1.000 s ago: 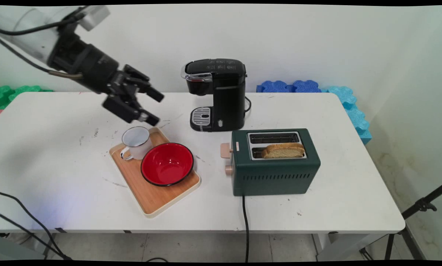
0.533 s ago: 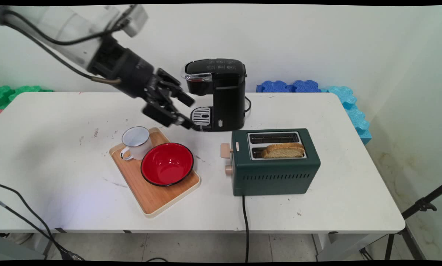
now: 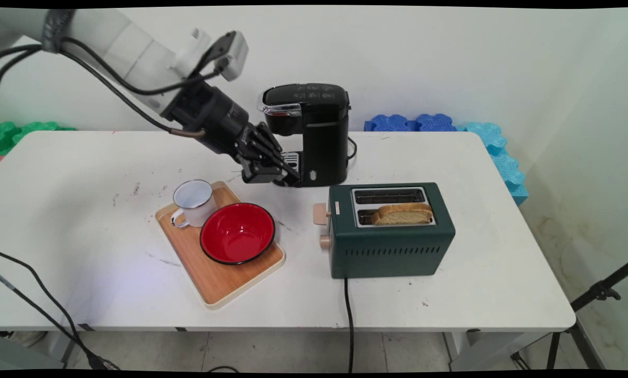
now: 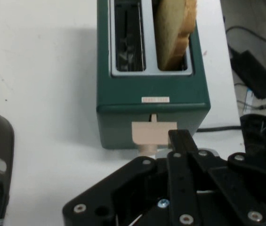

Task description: Press the toaster switch

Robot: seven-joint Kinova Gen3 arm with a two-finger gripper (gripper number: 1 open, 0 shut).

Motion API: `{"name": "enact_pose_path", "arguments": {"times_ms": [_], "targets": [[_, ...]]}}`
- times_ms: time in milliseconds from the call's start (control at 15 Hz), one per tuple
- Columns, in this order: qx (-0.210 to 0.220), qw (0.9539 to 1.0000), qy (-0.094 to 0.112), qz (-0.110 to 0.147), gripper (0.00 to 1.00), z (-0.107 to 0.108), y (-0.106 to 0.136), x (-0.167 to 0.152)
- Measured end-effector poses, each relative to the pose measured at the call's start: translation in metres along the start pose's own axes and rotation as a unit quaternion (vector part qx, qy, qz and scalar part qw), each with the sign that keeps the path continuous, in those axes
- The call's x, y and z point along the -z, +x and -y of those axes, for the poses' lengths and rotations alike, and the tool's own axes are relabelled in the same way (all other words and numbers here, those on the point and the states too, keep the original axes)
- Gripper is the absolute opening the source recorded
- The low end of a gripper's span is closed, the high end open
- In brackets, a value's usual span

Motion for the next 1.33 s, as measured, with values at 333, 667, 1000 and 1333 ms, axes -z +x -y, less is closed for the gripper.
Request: {"name": "enact_pose_path", "arguments": {"times_ms": [333,667,1000,1333], "targets": [[-0.007,0.9998,-0.003,0.020,0.00,0.002,0.003,-0.016],[-0.007,0.9994,-0.005,0.032,0.00,0.002,0.004,-0.029],[-0.005,0.9992,-0.006,0.038,0.00,0.001,0.003,-0.043],[-0.003,0.9992,-0.006,0.041,0.00,0.001,0.000,-0.054]]}}
